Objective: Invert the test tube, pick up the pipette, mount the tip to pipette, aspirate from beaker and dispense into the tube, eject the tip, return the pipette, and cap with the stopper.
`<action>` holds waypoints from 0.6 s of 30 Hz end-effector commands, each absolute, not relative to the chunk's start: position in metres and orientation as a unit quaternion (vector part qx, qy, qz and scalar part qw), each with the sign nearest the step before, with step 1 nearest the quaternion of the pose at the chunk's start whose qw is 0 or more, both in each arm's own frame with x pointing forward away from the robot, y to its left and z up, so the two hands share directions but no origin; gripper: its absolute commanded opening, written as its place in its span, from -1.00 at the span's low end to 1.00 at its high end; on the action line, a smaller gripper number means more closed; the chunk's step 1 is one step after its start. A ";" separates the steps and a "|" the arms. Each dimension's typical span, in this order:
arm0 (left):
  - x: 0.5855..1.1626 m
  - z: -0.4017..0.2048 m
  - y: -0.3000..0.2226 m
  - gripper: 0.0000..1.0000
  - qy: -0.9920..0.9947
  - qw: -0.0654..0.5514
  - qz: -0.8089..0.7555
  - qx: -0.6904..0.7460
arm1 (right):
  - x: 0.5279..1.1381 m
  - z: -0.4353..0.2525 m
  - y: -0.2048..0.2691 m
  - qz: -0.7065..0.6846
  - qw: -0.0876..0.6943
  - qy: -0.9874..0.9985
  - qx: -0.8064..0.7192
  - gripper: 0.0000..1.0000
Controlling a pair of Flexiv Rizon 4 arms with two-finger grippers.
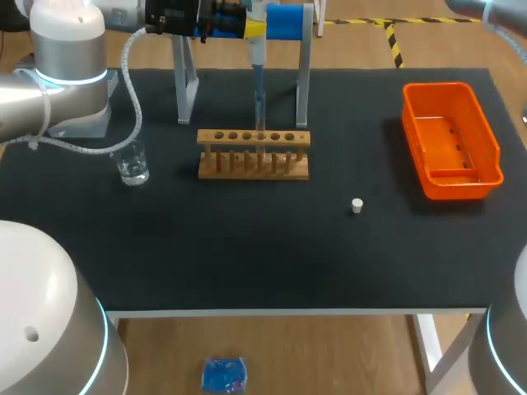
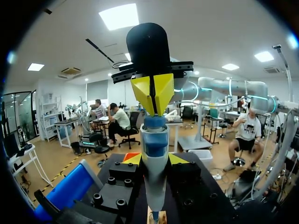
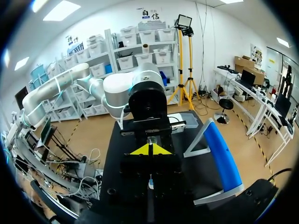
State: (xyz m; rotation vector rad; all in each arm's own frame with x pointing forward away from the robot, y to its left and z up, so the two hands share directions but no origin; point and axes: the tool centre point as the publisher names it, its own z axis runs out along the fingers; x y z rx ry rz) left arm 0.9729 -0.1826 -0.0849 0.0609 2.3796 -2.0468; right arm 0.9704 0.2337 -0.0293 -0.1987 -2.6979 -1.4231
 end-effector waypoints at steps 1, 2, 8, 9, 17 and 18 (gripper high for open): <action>0.972 -0.078 -0.183 -1.00 0.758 0.003 -0.653 0.019 | 0.972 -0.032 0.233 -0.465 0.041 -0.882 -0.062 -1.00; 0.972 -0.078 -0.183 -1.00 0.758 0.003 -0.653 0.019 | 0.972 -0.029 0.233 -0.466 0.040 -0.882 -0.062 -1.00; 0.972 -0.078 -0.183 -1.00 0.758 0.003 -0.653 0.019 | 0.969 -0.016 0.234 -0.472 0.031 -0.879 -0.052 -1.00; 0.972 -0.078 -0.183 -1.00 0.758 0.003 -0.653 0.019 | 0.969 -0.013 0.234 -0.474 0.028 -0.879 -0.050 -1.00; 0.972 -0.078 -0.183 -1.00 0.758 0.003 -0.653 0.019 | 0.964 0.007 0.227 -0.481 0.007 -0.875 -0.043 0.98; 0.972 -0.078 -0.183 -1.00 0.758 0.003 -0.653 0.019 | 0.964 0.009 0.225 -0.484 0.004 -0.874 -0.040 1.00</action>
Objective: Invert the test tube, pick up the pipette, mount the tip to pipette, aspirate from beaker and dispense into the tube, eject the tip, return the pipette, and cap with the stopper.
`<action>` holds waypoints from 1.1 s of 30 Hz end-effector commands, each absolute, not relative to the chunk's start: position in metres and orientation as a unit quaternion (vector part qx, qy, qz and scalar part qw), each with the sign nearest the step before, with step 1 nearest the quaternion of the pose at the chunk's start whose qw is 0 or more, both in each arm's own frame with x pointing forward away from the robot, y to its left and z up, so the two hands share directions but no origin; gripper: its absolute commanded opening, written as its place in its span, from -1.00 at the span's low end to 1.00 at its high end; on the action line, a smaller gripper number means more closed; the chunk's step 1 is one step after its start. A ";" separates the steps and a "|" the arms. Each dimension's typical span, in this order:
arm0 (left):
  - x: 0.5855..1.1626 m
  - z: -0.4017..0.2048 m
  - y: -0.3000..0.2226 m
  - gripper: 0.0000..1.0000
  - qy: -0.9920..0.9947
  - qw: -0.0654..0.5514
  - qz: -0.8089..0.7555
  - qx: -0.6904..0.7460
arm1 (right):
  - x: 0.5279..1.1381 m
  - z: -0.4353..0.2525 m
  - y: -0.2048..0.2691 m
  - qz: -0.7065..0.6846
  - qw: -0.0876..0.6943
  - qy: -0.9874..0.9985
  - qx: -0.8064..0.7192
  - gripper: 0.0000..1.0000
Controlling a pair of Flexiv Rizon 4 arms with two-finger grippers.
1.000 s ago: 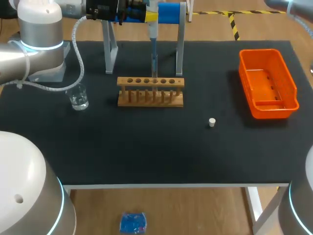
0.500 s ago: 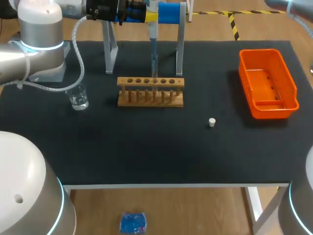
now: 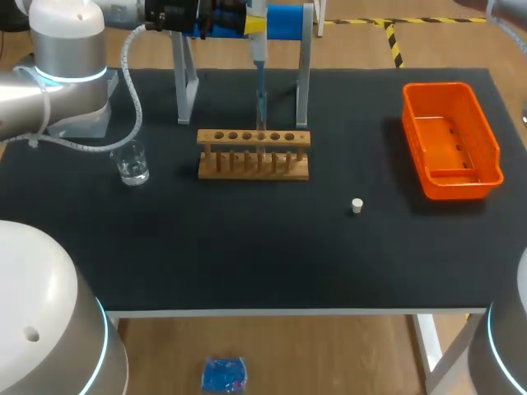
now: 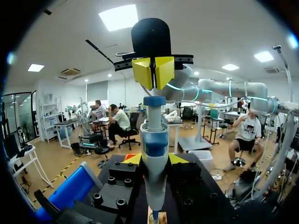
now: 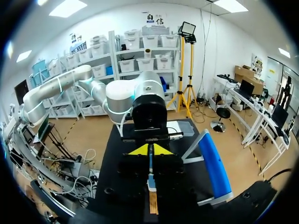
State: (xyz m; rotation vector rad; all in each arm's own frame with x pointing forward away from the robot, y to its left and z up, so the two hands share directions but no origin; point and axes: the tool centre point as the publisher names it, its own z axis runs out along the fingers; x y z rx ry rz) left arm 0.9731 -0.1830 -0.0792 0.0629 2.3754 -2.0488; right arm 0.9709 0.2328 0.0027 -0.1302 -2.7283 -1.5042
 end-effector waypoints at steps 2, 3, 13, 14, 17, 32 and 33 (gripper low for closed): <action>0.972 -0.078 -0.183 -1.00 0.758 0.003 -0.653 0.019 | 0.962 0.013 0.220 -0.495 -0.001 -0.868 -0.034 1.00; 0.972 -0.078 -0.183 -1.00 0.758 0.003 -0.653 0.019 | 0.961 0.015 0.217 -0.499 -0.003 -0.866 -0.031 1.00; 0.972 -0.078 -0.183 -1.00 0.758 0.003 -0.653 0.019 | 0.949 0.015 0.171 -0.519 -0.033 -0.854 0.004 1.00; 0.972 -0.078 -0.183 -1.00 0.758 0.003 -0.653 0.019 | 0.947 0.013 0.168 -0.519 -0.038 -0.854 0.008 1.00; 0.972 -0.078 -0.183 -1.00 0.758 0.003 -0.653 0.019 | 0.942 0.001 0.153 -0.516 -0.046 -0.855 0.014 1.00; 0.972 -0.078 -0.183 -1.00 0.758 0.003 -0.653 0.019 | 0.936 -0.101 0.112 -0.531 -0.092 -0.842 0.018 1.00; 0.972 -0.078 -0.183 -1.00 0.758 0.003 -0.653 0.019 | 0.937 -0.109 0.112 -0.533 -0.086 -0.841 0.016 1.00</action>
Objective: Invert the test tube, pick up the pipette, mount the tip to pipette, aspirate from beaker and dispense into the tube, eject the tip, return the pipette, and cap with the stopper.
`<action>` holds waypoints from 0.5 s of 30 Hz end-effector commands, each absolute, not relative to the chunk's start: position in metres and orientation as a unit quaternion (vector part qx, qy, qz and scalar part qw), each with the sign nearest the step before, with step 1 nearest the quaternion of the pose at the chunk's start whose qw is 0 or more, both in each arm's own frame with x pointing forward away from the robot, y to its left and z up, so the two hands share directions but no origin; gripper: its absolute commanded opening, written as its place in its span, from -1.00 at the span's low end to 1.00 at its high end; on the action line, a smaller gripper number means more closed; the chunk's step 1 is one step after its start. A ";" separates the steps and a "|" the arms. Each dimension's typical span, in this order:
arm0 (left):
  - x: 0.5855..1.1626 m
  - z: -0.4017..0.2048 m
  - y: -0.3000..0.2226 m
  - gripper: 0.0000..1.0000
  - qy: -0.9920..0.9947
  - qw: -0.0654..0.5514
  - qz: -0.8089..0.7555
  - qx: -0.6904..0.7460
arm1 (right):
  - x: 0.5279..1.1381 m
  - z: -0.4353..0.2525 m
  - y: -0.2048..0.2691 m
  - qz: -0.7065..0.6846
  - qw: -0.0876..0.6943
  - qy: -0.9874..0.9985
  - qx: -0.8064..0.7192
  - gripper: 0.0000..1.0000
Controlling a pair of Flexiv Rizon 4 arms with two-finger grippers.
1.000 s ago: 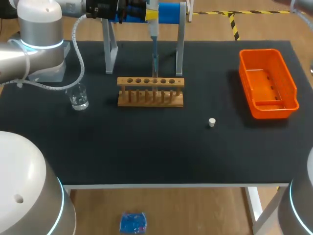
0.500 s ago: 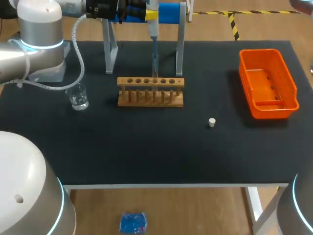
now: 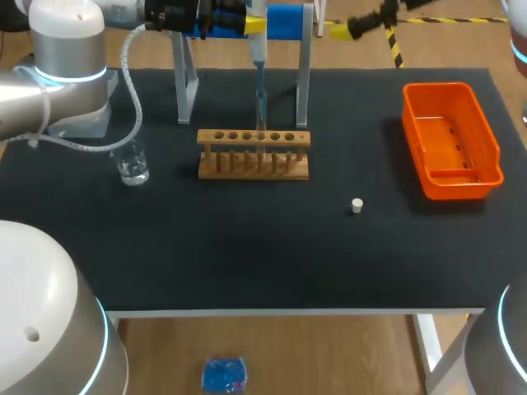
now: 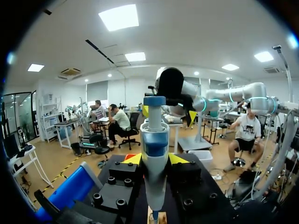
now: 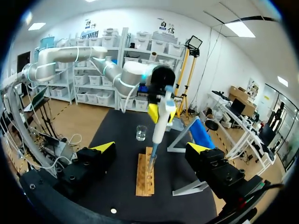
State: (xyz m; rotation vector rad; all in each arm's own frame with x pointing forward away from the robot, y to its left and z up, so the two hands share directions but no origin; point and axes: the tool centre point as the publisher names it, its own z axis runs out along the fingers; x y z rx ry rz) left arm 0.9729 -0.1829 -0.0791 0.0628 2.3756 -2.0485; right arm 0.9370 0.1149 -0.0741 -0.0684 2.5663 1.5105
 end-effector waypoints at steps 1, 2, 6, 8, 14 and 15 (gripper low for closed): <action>0.972 -0.078 -0.183 -1.00 0.758 0.003 -0.653 0.019 | 0.938 -0.117 0.112 0.535 0.085 0.840 -0.016 1.00; 0.972 -0.078 -0.183 -1.00 0.758 0.003 -0.653 0.019 | 0.939 -0.125 0.112 0.537 0.083 0.840 -0.015 1.00; 0.972 -0.078 -0.183 -1.00 0.758 0.003 -0.653 0.019 | 0.950 -0.154 0.116 0.539 0.105 0.836 -0.016 1.00; 0.972 -0.078 -0.183 -1.00 0.758 0.003 -0.653 0.019 | 0.957 -0.169 0.119 0.546 0.099 0.832 -0.016 1.00; 0.972 -0.078 -0.183 -1.00 0.758 0.003 -0.653 0.019 | 0.975 -0.205 0.129 0.568 0.085 0.819 -0.008 1.00; 0.972 -0.078 -0.183 -1.00 0.758 0.003 -0.653 0.019 | 0.977 -0.210 0.131 0.567 0.085 0.819 -0.007 1.00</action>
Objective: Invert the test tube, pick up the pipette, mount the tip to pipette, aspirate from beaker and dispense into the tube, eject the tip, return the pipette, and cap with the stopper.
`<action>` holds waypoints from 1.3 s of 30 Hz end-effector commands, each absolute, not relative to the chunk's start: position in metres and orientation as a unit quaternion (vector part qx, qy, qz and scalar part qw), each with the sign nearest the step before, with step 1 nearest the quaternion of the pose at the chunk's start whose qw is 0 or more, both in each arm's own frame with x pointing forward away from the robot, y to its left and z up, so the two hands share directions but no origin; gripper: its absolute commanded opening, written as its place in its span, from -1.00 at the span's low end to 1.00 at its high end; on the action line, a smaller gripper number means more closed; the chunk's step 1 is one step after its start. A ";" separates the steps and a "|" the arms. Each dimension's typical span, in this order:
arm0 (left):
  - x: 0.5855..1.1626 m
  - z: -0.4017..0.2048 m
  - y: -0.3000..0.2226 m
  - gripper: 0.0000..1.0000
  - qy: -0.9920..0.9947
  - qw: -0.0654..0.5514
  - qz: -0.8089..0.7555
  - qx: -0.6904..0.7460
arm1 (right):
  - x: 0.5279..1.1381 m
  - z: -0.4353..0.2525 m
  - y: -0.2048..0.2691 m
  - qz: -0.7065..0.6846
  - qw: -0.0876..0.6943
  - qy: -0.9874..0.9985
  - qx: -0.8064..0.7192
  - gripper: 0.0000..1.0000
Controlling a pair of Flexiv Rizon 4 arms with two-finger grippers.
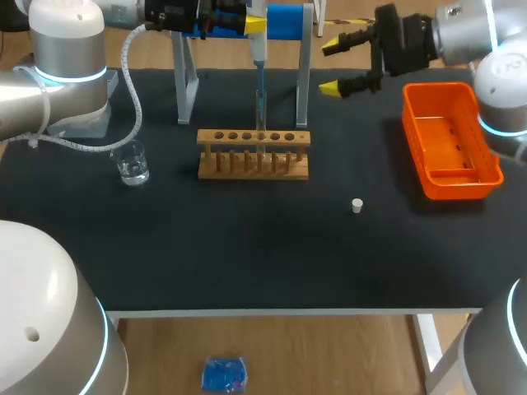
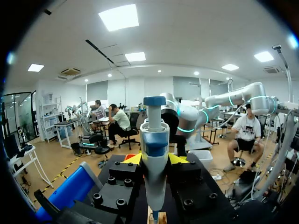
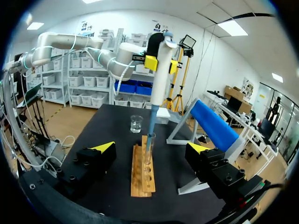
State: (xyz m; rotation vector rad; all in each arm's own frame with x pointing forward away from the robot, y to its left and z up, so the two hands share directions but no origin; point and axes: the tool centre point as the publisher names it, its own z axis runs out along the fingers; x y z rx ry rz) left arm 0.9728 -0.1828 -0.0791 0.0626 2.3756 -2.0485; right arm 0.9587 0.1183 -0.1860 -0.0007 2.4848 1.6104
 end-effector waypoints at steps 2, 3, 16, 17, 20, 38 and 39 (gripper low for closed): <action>0.972 -0.078 -0.183 -1.00 0.758 0.003 -0.653 0.019 | 0.979 -0.218 0.135 0.571 0.075 0.818 -0.005 1.00; 0.972 -0.078 -0.183 -1.00 0.758 0.003 -0.653 0.019 | 0.981 -0.222 0.137 0.570 0.076 0.818 -0.004 1.00; 0.972 -0.078 -0.183 -1.00 0.758 0.003 -0.653 0.019 | 0.976 -0.257 0.168 0.588 0.033 0.808 -0.020 1.00; 0.972 -0.078 -0.183 -1.00 0.758 0.003 -0.653 0.019 | 0.975 -0.258 0.169 0.589 0.029 0.807 -0.021 1.00; 0.972 -0.078 -0.183 -1.00 0.758 0.003 -0.653 0.019 | 0.973 -0.259 0.172 0.591 0.026 0.806 -0.023 1.00; 0.972 -0.078 -0.183 -1.00 0.758 0.003 -0.653 0.019 | 0.963 -0.267 0.182 0.581 0.010 0.814 -0.031 1.00; 0.972 -0.078 -0.183 -1.00 0.758 0.003 -0.653 0.019 | 0.963 -0.267 0.182 0.581 0.010 0.814 -0.031 1.00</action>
